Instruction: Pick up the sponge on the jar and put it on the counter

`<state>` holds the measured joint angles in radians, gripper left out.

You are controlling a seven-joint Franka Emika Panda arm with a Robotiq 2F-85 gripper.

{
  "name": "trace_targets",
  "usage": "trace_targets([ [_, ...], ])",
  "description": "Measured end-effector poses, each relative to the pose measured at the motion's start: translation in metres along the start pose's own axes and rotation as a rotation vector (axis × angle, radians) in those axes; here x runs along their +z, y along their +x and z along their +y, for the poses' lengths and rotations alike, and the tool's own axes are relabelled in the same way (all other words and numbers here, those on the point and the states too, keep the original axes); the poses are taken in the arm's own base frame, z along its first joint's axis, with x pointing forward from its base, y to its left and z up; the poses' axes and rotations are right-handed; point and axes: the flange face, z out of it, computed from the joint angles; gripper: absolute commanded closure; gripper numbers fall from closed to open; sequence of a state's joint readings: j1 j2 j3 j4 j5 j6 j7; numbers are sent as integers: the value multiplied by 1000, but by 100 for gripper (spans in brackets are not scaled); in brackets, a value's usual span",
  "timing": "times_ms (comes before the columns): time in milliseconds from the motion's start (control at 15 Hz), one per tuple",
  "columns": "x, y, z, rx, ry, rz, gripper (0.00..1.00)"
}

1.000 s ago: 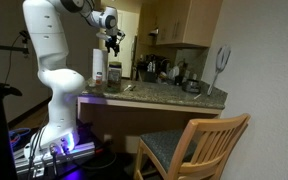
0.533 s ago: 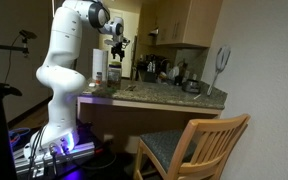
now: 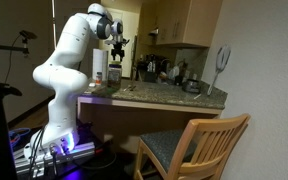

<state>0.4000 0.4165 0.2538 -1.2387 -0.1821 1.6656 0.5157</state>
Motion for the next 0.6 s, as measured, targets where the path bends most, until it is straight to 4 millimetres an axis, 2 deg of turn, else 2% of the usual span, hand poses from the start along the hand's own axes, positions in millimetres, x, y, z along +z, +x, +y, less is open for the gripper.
trace_targets([
  [267, -28, -8, 20, 28, -32, -99, 55],
  [333, -32, -9, 27, 39, -34, -125, 14],
  [467, -34, -8, 38, 51, -15, -162, 15],
  [600, -34, -6, 44, 34, 28, -180, 3],
])
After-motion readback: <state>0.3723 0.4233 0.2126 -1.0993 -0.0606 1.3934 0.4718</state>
